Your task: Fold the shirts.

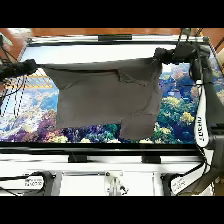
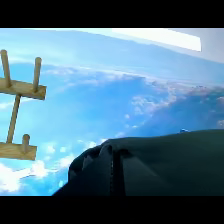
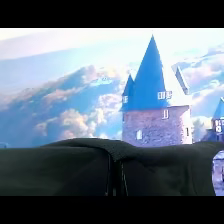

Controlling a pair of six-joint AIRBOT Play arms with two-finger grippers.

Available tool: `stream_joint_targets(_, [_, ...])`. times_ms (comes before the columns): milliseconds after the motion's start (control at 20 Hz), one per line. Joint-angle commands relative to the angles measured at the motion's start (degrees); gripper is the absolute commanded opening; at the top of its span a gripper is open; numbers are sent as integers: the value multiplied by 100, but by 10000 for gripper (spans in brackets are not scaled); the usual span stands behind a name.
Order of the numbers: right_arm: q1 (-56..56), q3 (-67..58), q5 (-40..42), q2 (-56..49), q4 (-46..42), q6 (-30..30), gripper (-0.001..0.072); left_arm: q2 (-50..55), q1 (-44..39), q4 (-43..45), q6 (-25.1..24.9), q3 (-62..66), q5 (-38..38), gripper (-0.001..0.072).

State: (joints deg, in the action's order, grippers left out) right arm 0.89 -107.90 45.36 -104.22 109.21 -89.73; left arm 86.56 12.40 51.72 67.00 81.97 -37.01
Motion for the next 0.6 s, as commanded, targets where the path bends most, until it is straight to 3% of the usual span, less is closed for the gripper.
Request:
stream_joint_targets(0, [31,-7,-490,-533,-35,15,83,632,-210,-208,74,22,544,34])
stream_joint_targets(350, [-33,-7,-166,-743,-61,15,83,942,-350,-205,70,24,337,34])
stream_joint_targets(550, [-190,-7,909,-487,-175,15,83,861,-160,-201,70,26,-741,34])
